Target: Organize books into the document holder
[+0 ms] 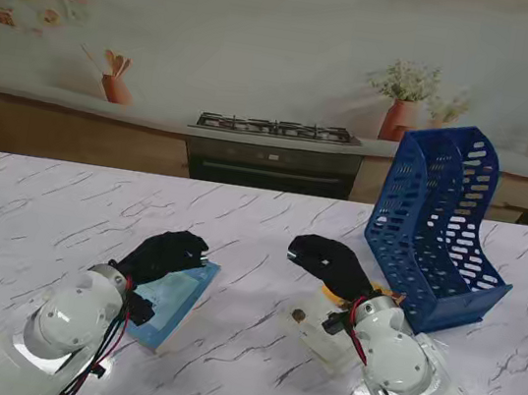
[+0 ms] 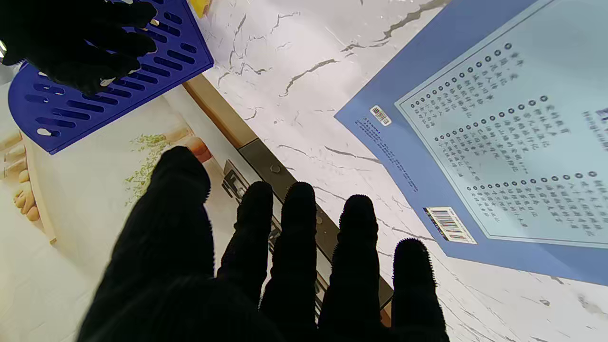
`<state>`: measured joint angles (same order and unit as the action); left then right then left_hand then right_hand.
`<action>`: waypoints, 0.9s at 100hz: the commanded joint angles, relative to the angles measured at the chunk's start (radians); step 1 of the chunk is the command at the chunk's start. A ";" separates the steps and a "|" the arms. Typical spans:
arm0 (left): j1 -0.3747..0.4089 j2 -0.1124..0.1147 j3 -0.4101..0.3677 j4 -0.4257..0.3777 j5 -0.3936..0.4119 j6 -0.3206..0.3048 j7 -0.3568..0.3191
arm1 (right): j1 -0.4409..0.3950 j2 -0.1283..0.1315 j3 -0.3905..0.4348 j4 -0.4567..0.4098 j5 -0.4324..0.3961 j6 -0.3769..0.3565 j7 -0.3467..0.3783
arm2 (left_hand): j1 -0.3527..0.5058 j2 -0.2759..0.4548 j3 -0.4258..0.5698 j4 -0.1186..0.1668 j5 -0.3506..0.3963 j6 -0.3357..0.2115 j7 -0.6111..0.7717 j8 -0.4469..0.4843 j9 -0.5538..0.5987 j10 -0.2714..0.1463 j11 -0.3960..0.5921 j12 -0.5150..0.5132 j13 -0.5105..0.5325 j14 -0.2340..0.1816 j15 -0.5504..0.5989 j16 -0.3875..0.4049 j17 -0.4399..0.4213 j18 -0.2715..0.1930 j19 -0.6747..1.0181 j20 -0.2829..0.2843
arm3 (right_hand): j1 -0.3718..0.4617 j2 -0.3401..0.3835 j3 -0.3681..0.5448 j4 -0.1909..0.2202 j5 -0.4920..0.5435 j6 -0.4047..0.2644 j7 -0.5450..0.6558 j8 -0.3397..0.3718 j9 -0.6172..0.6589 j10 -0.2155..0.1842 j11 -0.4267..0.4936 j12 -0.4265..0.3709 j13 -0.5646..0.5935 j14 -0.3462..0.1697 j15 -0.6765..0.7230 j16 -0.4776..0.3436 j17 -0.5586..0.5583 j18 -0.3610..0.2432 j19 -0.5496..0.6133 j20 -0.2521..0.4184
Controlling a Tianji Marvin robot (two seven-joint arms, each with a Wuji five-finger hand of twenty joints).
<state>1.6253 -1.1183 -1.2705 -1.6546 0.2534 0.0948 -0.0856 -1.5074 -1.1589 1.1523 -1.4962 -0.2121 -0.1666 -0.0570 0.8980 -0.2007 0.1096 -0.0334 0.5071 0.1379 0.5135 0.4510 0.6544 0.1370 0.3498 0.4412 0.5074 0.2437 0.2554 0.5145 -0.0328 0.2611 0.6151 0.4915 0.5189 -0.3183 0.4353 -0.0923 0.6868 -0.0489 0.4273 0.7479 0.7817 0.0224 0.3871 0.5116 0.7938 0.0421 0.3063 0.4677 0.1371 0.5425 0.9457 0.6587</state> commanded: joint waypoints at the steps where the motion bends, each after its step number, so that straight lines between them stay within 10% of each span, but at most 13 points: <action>1: 0.010 -0.004 0.002 -0.005 0.000 -0.017 -0.010 | -0.010 -0.003 -0.003 -0.002 0.003 -0.008 0.005 | -0.014 0.033 -0.013 0.026 -0.005 -0.020 -0.006 -0.010 -0.007 -0.029 -0.014 -0.004 0.000 -0.032 -0.011 -0.003 -0.014 -0.021 -0.040 0.018 | 0.010 0.014 -0.025 0.054 -0.001 -0.003 -0.005 -0.012 -0.004 -0.005 -0.011 -0.005 -0.011 -0.012 -0.010 -0.010 -0.014 -0.106 -0.004 0.003; 90: 0.030 0.002 -0.021 -0.030 0.030 -0.016 -0.023 | -0.106 0.033 0.142 -0.153 -0.130 0.060 0.072 | -0.012 0.031 -0.013 0.026 -0.004 -0.016 -0.010 -0.014 -0.009 -0.019 -0.010 -0.005 0.020 -0.012 0.014 0.007 0.050 -0.048 0.083 0.057 | 0.007 0.035 -0.032 0.056 0.003 0.044 -0.024 -0.031 0.031 0.022 -0.050 -0.050 0.026 0.015 -0.021 -0.026 0.052 -0.055 0.039 -0.002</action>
<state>1.6524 -1.1137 -1.2928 -1.6858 0.2859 0.1048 -0.0987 -1.5999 -1.1345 1.2820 -1.6398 -0.3344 -0.0988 0.0066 0.8979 -0.2007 0.1096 -0.0334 0.5071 0.1379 0.5066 0.4416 0.6544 0.1366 0.3431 0.4410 0.5082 0.2437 0.2554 0.5145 0.0132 0.2566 0.6593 0.5302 0.5191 -0.3049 0.4266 -0.0923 0.6867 -0.0141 0.4260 0.7354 0.7817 0.0433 0.3536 0.4881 0.7943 0.0567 0.3063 0.4566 0.1827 0.5425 0.9541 0.6587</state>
